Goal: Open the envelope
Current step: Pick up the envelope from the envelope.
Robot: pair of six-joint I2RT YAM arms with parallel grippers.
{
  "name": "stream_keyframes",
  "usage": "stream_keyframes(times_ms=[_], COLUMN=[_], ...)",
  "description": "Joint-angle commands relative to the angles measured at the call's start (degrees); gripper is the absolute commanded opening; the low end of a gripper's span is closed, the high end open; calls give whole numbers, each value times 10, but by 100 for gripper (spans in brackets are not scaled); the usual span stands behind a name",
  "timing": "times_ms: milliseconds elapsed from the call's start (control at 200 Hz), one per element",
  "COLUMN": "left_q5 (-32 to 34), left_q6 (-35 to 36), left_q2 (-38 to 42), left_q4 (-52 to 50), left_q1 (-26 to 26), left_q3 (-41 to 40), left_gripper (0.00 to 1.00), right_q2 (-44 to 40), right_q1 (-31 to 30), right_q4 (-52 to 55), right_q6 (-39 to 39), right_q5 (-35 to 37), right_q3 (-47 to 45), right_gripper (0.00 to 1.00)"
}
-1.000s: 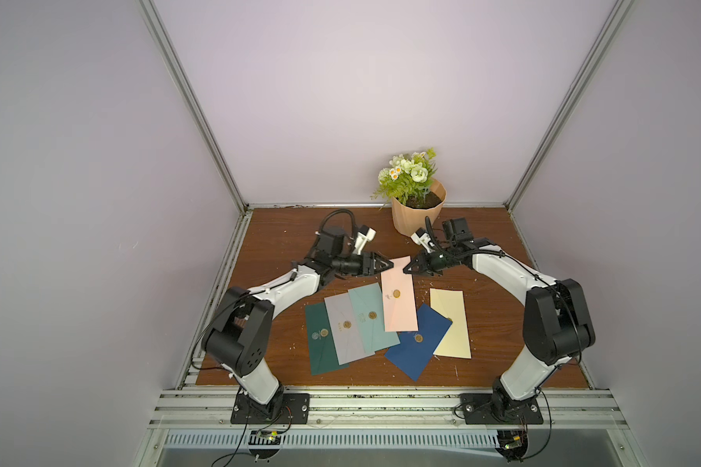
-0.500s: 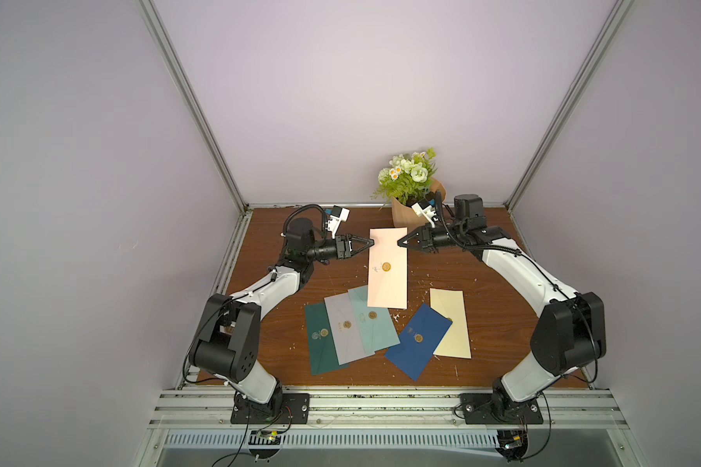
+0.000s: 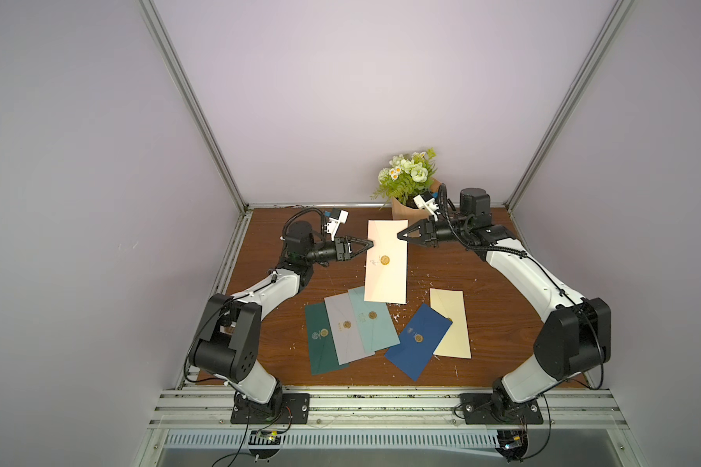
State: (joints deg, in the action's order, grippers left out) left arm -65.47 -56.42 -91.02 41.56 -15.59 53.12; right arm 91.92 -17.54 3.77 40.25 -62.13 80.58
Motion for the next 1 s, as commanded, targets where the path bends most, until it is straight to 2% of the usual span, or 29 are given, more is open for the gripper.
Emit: stream_keyframes(times_ms=[0,65,135,350,390,420,460,480,530,575,600,726,886,996], left_q5=[-16,-25,-26,-35,-36,-37,-36,-36,-28,-13,-8,0,25,42], left_q6=[-30,-39,-70,-159,-185,-208,-270,-301,-387,-458,-475,-435,-398,-374], left_q2=[-7,-12,-12,-14,-16,-19,-29,-37,-62,-87,-96,-98,-95,-88], left_q4=[57,70,118,236,274,314,384,425,537,626,635,595,558,534], left_q1=[-1,-8,-9,-11,-11,-11,-11,-11,-11,-11,-13,-23,-19,-12], left_q3=[3,5,-2,-14,-18,-24,-27,-28,-26,-19,-13,6,24,27], left_gripper=[55,42,23,0,0,0,0,0,0,0,0,0,0,0], right_q2=[-13,-4,8,22,25,27,29,29,30,33,34,39,33,31], right_q1=[-3,-6,-11,-16,-16,-16,-17,-16,-16,-17,-18,-24,-28,-28], right_q4=[-104,-159,-176,-169,-171,-176,-186,-192,-202,-212,-220,-268,-320,-349], right_q6=[64,103,117,111,113,114,118,120,125,130,134,162,192,209], right_q5=[-26,-31,-35,-42,-44,-45,-45,-44,-40,-37,-35,-31,-17,-8], right_q3=[3,-4,5,10,10,10,9,9,9,8,7,2,-16,-27], right_gripper=[0,0,0,0,0,5,8,12,32,37,39,43,32,30])
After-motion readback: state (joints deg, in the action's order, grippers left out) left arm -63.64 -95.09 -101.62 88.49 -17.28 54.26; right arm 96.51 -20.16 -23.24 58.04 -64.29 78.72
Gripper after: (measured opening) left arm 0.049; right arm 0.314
